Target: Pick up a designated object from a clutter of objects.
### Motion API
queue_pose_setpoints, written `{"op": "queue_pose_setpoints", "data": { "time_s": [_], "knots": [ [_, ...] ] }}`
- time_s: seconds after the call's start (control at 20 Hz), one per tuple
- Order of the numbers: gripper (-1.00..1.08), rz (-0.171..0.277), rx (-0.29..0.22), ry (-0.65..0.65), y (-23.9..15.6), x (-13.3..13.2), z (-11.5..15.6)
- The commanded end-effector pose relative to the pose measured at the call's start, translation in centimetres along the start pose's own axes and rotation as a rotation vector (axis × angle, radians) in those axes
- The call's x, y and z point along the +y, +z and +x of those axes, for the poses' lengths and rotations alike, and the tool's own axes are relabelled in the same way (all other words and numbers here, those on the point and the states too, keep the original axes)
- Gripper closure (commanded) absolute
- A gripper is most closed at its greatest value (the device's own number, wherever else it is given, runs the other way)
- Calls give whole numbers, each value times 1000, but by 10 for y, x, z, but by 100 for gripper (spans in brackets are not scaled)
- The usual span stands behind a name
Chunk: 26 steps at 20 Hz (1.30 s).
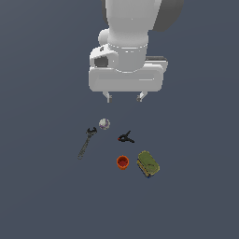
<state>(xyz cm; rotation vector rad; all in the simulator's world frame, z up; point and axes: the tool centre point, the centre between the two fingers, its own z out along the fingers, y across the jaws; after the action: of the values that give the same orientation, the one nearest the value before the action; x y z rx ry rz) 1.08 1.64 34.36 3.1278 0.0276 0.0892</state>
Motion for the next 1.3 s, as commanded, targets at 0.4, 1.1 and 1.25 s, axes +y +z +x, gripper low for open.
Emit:
{"op": "queue_pose_setpoints", "data": {
  "time_s": [0.4,1.1,1.25],
  "knots": [
    [-92,14,-29,-38,4,-12,-5],
    [-92,16,-31,11,15,-14,-4],
    [-92,17,-33,49,23,-15,-4]
  ]
}}
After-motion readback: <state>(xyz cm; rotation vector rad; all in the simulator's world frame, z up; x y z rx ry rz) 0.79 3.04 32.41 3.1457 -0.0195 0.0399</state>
